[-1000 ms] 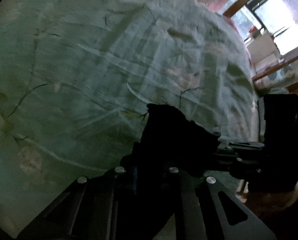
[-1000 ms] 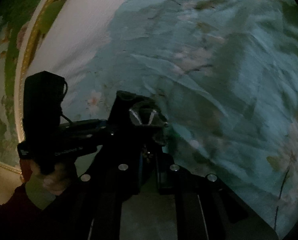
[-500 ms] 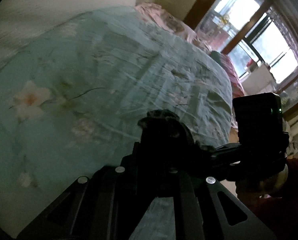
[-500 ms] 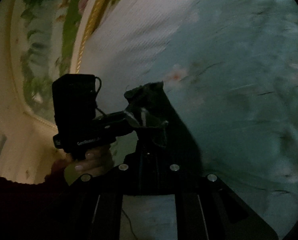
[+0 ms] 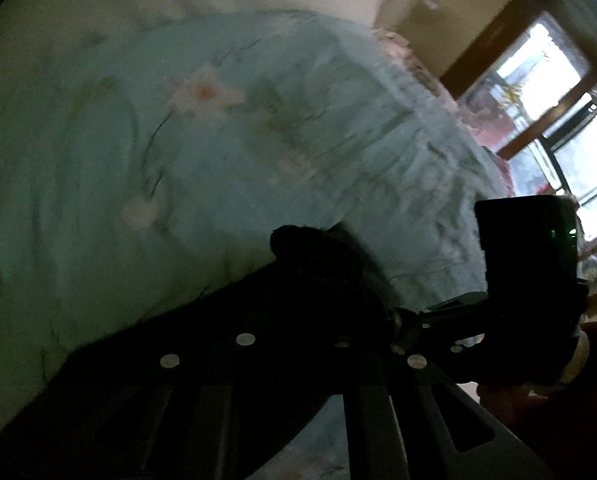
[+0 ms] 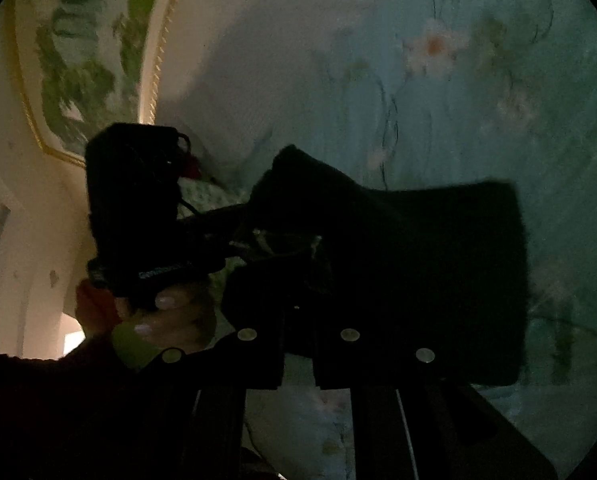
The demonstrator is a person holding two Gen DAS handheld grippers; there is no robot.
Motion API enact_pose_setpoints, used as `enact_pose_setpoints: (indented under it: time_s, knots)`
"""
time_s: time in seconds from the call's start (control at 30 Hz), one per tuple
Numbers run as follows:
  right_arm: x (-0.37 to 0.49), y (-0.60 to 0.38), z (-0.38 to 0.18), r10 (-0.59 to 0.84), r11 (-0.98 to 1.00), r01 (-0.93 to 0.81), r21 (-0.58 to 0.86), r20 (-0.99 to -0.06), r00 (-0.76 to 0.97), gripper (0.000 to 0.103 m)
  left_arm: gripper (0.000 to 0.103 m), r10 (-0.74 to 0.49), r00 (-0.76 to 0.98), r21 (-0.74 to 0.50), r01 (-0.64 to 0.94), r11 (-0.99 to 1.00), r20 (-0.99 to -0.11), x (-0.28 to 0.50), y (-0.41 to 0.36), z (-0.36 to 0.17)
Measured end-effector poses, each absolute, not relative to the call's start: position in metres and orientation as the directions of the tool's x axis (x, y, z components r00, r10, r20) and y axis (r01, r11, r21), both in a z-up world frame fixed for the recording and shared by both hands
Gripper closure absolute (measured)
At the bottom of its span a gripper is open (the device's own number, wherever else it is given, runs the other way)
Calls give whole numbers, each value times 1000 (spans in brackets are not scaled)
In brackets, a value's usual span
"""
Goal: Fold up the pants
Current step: 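Lift and fold the pants over with both grippers toward the pillow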
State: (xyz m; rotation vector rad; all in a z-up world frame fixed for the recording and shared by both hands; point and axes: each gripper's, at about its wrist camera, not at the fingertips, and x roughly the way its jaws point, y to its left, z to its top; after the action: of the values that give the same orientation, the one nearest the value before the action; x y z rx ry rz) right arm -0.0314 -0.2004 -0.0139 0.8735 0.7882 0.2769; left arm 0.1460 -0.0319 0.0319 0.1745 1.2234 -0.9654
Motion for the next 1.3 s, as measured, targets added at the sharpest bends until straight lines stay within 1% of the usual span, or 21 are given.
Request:
enact_pose_setpoints:
  time_s: [0.17, 0.4, 0.47, 0.53, 0.6, 0.67, 0.7, 0.77, 0.87, 1.0, 1.17, 1.23, 1.3]
  knots:
    - [-20, -182, -31, 529, 667, 105, 737, -568, 631, 92, 97, -515, 12, -384, 650, 655, -857, 145, -4, 6]
    - [-7, -167, -42, 515, 719, 126, 684, -646, 563, 92, 97, -500, 16, -405, 564, 720, -866, 148, 13, -18]
    - [-6, -166, -44, 507, 728, 139, 672, -663, 552, 89, 96, -494, 21, -408, 534, 740, -869, 149, 18, -23]
    - [-2, -163, -50, 497, 739, 153, 656, -684, 534, 89, 95, -486, 30, -406, 503, 763, -874, 148, 24, -26]
    - [0, -160, -55, 493, 745, 161, 647, -698, 519, 86, 95, -482, 37, -415, 455, 788, -875, 148, 35, -30]
    - [2, -157, -58, 504, 742, 167, 649, -705, 499, 78, 95, -487, 45, -427, 413, 804, -872, 147, 44, -32]
    - [3, -156, -58, 511, 741, 164, 651, -705, 492, 75, 93, -485, 52, -429, 389, 815, -873, 146, 50, -33]
    - [3, -152, -56, 517, 744, 154, 650, -706, 483, 65, 92, -480, 71, -429, 346, 834, -875, 144, 62, -34]
    - [6, -147, -53, 529, 745, 140, 652, -706, 471, 53, 92, -476, 104, -440, 251, 862, -873, 139, 87, -34]
    - [13, -143, -50, 545, 745, 122, 655, -705, 454, 52, 92, -468, 143, -450, 142, 882, -872, 131, 117, -33]
    - [20, -134, -42, 569, 740, 90, 666, -692, 443, 52, 86, -442, 193, -442, 43, 896, -876, 115, 149, -26]
    - [19, -129, -36, 579, 741, 70, 668, -688, 439, 52, 81, -429, 212, -436, 12, 900, -878, 108, 161, -22]
    - [22, -123, -32, 586, 743, 49, 667, -685, 434, 52, 81, -419, 226, -434, -19, 901, -879, 102, 172, -19]
